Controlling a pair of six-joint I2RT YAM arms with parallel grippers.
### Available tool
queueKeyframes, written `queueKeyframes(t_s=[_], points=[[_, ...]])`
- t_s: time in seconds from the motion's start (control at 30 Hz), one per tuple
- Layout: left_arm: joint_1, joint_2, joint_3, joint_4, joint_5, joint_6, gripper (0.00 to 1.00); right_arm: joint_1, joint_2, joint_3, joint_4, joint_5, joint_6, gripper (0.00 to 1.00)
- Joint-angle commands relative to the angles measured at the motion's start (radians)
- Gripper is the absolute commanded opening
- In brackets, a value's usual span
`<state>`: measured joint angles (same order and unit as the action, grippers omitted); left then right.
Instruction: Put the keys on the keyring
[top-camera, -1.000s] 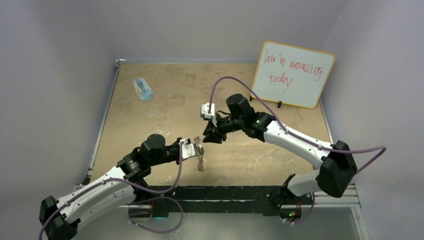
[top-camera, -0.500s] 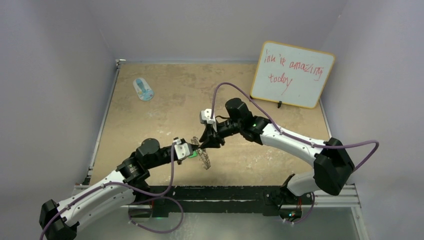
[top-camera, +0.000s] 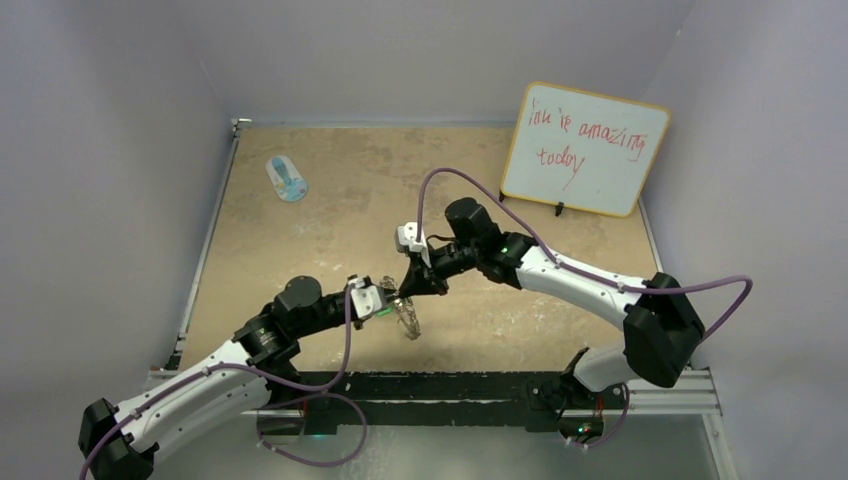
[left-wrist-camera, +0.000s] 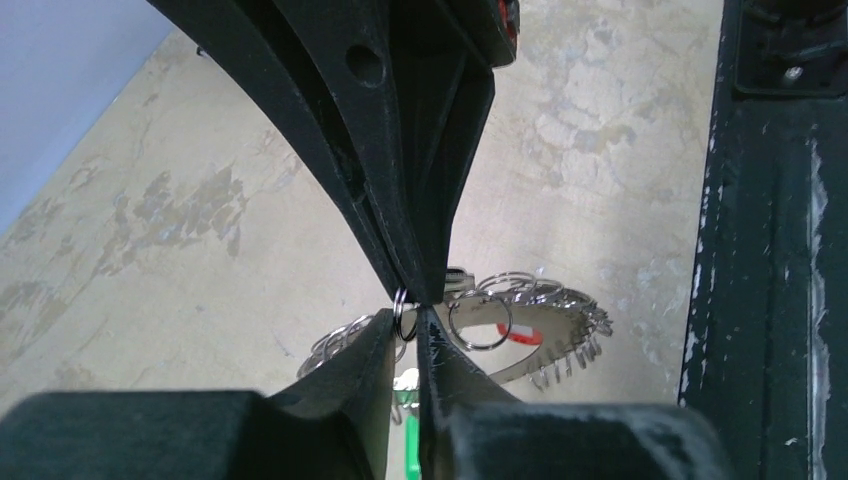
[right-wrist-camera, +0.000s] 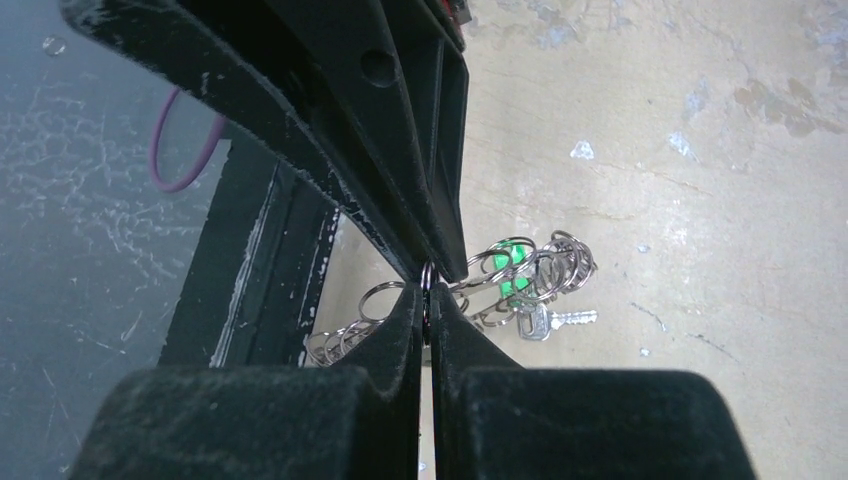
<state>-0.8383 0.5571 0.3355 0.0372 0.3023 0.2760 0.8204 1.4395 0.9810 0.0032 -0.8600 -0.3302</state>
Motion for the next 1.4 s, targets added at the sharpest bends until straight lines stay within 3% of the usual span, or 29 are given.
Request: queueKeyframes(t_s=[0.0, 0.17, 0.2, 0.27, 0.43, 0.63, 0.8, 1.17, 1.37], points=[[-0.002, 0.022, 0.099, -0.075, -0.021, 0.048, 0.15, 0.000, 0.004, 0.087, -0.115, 0.118, -0.037, 0.00], [-0.002, 0.102, 0.188, -0.256, -0.042, 0.131, 0.27, 0.030, 0.027, 0.176, -0.272, 0.209, -0.067, 0.00], [-0.002, 0.112, 0.202, -0.284, -0.044, 0.150, 0.48, 0.039, 0.039, 0.195, -0.302, 0.228, -0.068, 0.00], [-0.002, 0.125, 0.221, -0.329, -0.044, 0.190, 0.53, 0.051, 0.066, 0.236, -0.363, 0.240, -0.074, 0.00], [-0.003, 0.127, 0.243, -0.379, -0.052, 0.238, 0.51, 0.078, 0.121, 0.301, -0.440, 0.227, -0.066, 0.00], [-0.002, 0.110, 0.238, -0.375, -0.038, 0.269, 0.34, 0.109, 0.156, 0.347, -0.461, 0.195, -0.070, 0.00], [-0.003, 0.133, 0.245, -0.386, 0.017, 0.285, 0.29, 0.124, 0.165, 0.365, -0.459, 0.191, -0.070, 0.00], [-0.003, 0.203, 0.271, -0.369, 0.043, 0.242, 0.01, 0.136, 0.174, 0.372, -0.457, 0.190, -0.069, 0.00], [-0.002, 0.217, 0.277, -0.350, 0.043, 0.214, 0.04, 0.138, 0.176, 0.367, -0.456, 0.194, -0.070, 0.00]])
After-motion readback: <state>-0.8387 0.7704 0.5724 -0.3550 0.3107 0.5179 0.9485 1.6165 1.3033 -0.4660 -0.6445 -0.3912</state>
